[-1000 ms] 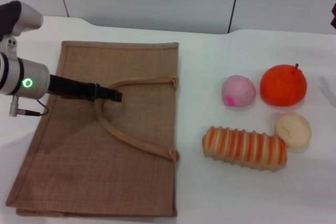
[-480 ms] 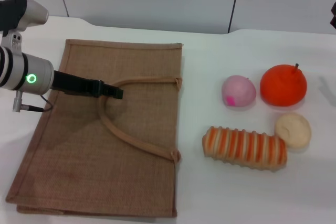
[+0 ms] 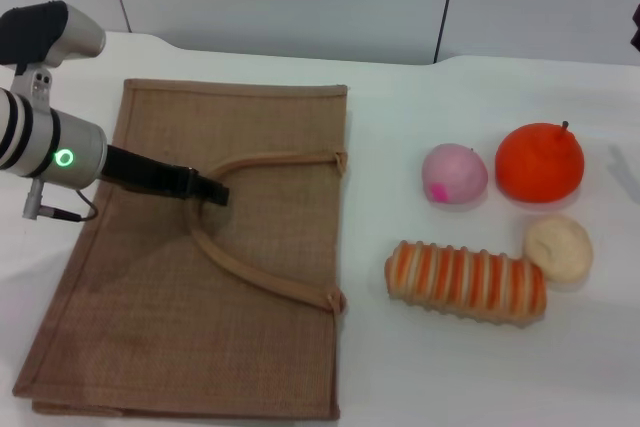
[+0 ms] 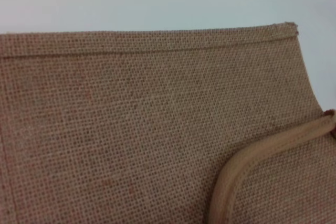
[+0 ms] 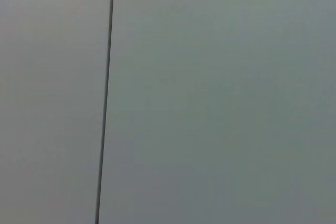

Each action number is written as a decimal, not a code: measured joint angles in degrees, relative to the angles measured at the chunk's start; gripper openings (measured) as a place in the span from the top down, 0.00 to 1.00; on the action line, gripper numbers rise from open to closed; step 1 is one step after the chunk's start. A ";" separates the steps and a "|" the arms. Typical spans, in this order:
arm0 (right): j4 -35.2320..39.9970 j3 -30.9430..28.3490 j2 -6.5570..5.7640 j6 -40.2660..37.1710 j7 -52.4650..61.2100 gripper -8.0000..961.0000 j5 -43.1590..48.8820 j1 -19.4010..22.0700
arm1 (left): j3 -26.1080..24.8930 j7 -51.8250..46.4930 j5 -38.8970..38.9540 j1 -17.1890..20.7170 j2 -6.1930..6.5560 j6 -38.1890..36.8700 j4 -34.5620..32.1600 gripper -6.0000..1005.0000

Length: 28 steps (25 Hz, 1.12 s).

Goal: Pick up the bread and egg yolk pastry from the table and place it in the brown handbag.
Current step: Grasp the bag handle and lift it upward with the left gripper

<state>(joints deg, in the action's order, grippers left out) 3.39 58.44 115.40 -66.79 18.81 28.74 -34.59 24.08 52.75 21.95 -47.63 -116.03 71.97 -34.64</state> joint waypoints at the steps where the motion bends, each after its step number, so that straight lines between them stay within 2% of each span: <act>1: 0.01 0.00 0.00 0.00 0.00 0.08 0.00 -0.01 | 0.00 -0.07 -0.33 -0.06 0.00 0.03 0.01 0.46; 14: 0.04 0.00 0.00 -0.29 0.01 0.08 0.00 0.09 | 0.00 -0.41 -2.64 -0.68 -0.03 -0.44 0.01 0.56; 20: 0.04 -0.04 0.00 -0.37 0.01 0.08 -0.06 0.13 | 0.01 -0.88 -3.05 -0.72 -0.05 -0.76 0.00 0.67; 25: 0.04 -0.09 0.00 -0.41 0.00 0.08 -0.08 0.14 | 0.01 -0.92 -3.02 -0.69 -0.07 -1.88 -0.07 0.84; 28: 0.04 -0.09 0.00 -0.44 0.00 0.08 -0.09 0.14 | 0.01 -0.35 -2.93 -0.69 -0.14 -2.74 -0.07 0.86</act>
<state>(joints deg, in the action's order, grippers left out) 3.43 58.35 115.40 -67.23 18.81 28.65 -34.45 24.08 52.40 19.02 -48.32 -116.17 69.23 -34.71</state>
